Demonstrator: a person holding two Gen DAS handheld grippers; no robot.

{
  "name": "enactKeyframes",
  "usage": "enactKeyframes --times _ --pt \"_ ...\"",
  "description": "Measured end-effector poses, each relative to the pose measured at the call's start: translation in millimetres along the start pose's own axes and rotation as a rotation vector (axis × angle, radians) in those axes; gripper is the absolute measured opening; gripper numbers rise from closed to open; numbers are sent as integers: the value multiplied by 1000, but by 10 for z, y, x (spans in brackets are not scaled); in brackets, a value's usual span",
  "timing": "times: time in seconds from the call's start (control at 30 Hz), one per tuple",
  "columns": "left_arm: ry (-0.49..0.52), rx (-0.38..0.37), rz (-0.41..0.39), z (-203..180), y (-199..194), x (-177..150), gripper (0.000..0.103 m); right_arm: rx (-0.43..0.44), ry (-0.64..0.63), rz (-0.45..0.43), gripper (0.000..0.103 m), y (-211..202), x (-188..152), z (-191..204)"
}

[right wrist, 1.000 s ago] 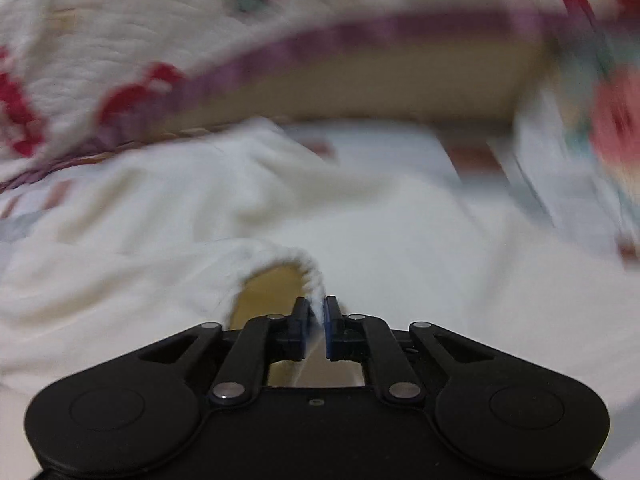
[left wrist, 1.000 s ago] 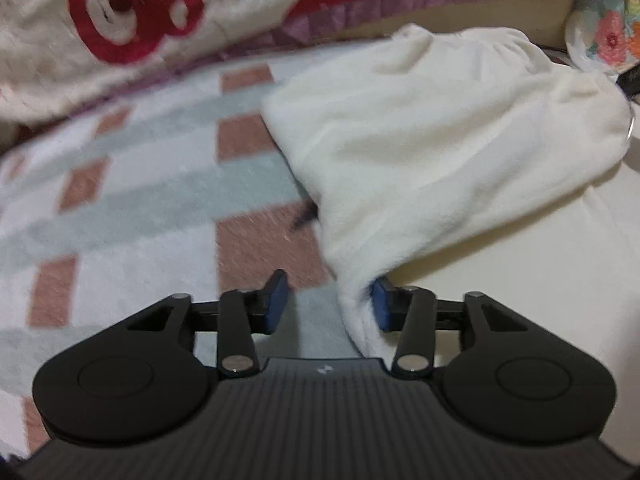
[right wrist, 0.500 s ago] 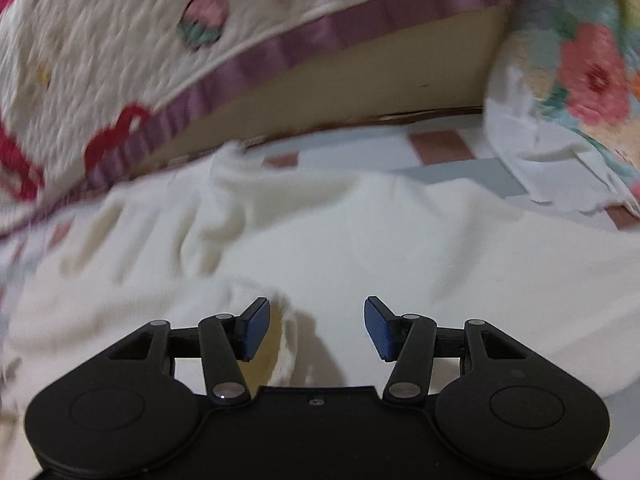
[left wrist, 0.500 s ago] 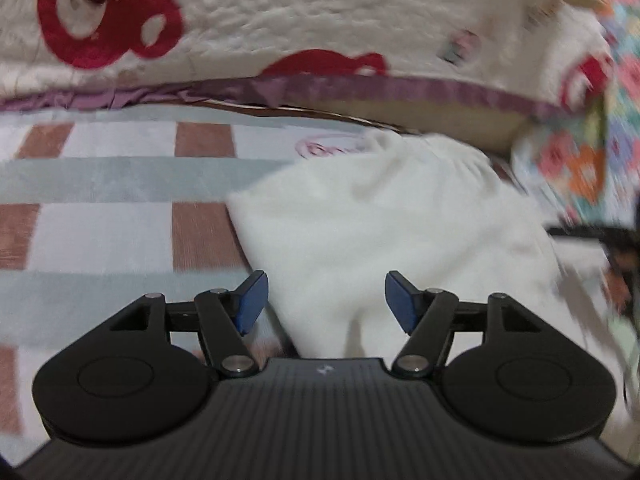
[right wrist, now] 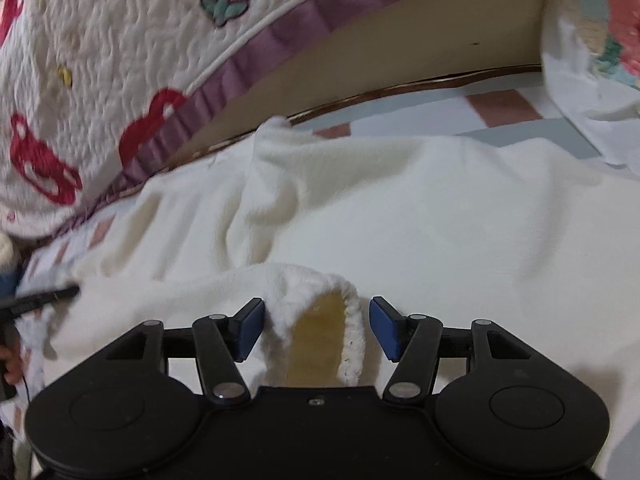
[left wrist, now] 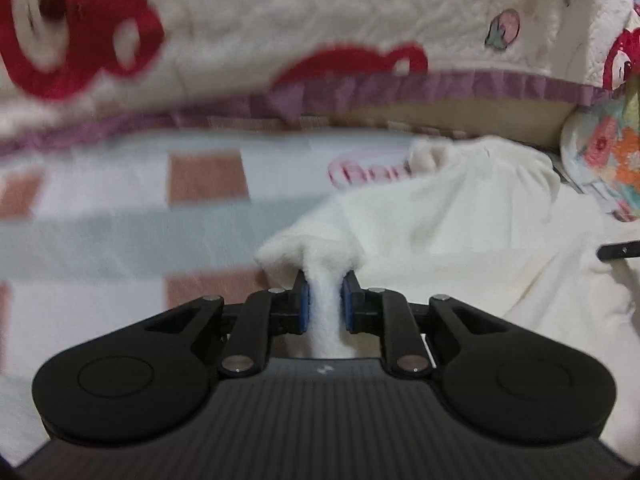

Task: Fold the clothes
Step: 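Pinch the fleece edge with the left gripper while the right gripper holds the cuff, then open both grippers and release the folded fleece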

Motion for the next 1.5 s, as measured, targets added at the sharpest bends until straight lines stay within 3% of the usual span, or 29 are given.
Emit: enactKeyframes --times 0.03,0.07,0.13,0.27,0.4,0.53,0.67,0.7,0.77,0.8,0.87,0.93,1.0,1.07,1.17,1.37,1.5 --pt "2 24 -33 6 -72 22 14 23 -30 -16 56 -2 -15 31" --pt "-11 46 -61 36 -132 32 14 47 -68 -35 42 -23 -30 70" --pt "-69 61 -69 149 -145 2 14 79 -134 -68 24 -72 -48 150" --pt "-97 94 -7 246 60 -143 14 32 -224 -64 19 -25 -81 214" --pt "-57 136 -23 187 41 -200 14 -31 -244 -45 19 37 -26 218" --pt "-87 136 -5 196 97 -177 15 -101 -308 -25 20 107 20 249" --pt "-77 132 6 178 105 -188 15 -124 -256 14 21 155 56 186" --pt "-87 116 18 181 97 -191 16 -126 -243 27 23 164 61 170" --pt "-121 70 46 201 65 -183 28 -134 -218 63 40 173 74 131" --pt "-145 41 46 225 0 -161 31 -134 -222 74 44 146 89 125" --pt "-125 12 1 196 -195 -107 45 -130 -257 40 50 -5 121 203" --pt "-69 -19 -76 52 -444 -72 46 -128 -295 5 51 -153 149 286" --pt "-31 -123 -85 -142 -562 -88 46 -153 -391 -38 52 -205 103 480" --pt "26 -244 -22 -369 -554 -141 46 -175 -495 -65 51 -211 36 688" --pt "174 -318 85 -689 -486 -323 46 -129 -543 -62 51 -115 -44 883" --pt "247 -336 222 -672 -578 -672 46 -53 -486 16 51 127 -218 964" --pt "320 -262 271 -613 -721 -875 51 -66 -515 46 51 186 -331 997"
Point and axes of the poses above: each gripper's, at about its wrist camera, not at the fingertips, and y roughly the way its jaws point, z to its left, x to its top, the point moved 2 cm from there along y, roughly the way its jaws point, and after that the axes turned 3 degrees about x, right-handed, at the moved point
